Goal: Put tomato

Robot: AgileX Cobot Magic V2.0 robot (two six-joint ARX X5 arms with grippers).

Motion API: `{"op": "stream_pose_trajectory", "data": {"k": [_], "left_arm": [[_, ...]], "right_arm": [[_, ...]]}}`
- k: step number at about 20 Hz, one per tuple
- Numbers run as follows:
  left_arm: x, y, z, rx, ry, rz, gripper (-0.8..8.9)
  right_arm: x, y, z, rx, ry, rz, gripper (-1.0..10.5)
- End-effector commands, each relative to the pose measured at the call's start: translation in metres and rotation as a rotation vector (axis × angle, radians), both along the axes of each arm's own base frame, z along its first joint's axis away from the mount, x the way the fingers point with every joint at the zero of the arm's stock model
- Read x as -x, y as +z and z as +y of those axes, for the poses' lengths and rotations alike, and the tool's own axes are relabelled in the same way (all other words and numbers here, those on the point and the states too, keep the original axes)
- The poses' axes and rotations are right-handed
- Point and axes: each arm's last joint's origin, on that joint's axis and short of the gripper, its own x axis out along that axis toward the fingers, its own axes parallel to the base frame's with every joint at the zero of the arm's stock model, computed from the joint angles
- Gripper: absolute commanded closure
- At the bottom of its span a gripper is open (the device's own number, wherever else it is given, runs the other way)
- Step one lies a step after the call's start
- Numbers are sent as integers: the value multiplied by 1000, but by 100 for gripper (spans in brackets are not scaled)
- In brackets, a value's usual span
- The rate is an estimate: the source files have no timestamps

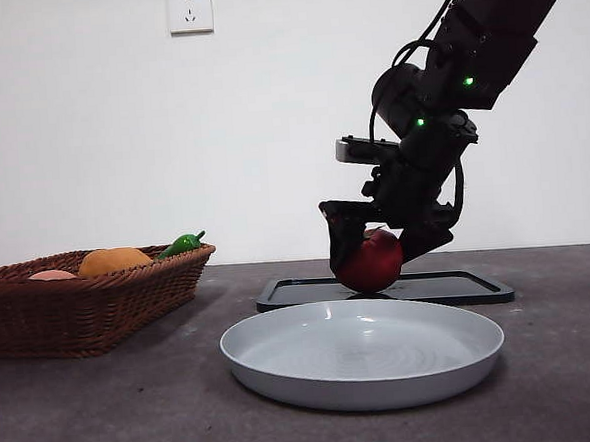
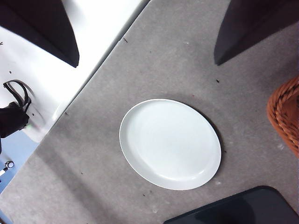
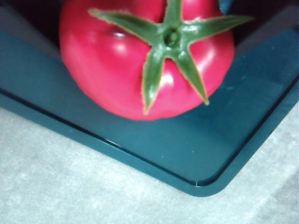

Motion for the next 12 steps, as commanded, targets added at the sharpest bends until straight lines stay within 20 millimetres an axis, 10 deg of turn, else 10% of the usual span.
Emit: {"op": "stream_pose_trajectory", "data": {"k": [1, 12], "left_arm": [[0, 6, -1, 6, -15, -26, 348], [0, 6, -1, 6, -15, -26, 348]], "right_arm": [[-3, -2, 4, -23, -18, 21, 439], [43, 100, -13, -64, 6, -22, 437]]}}
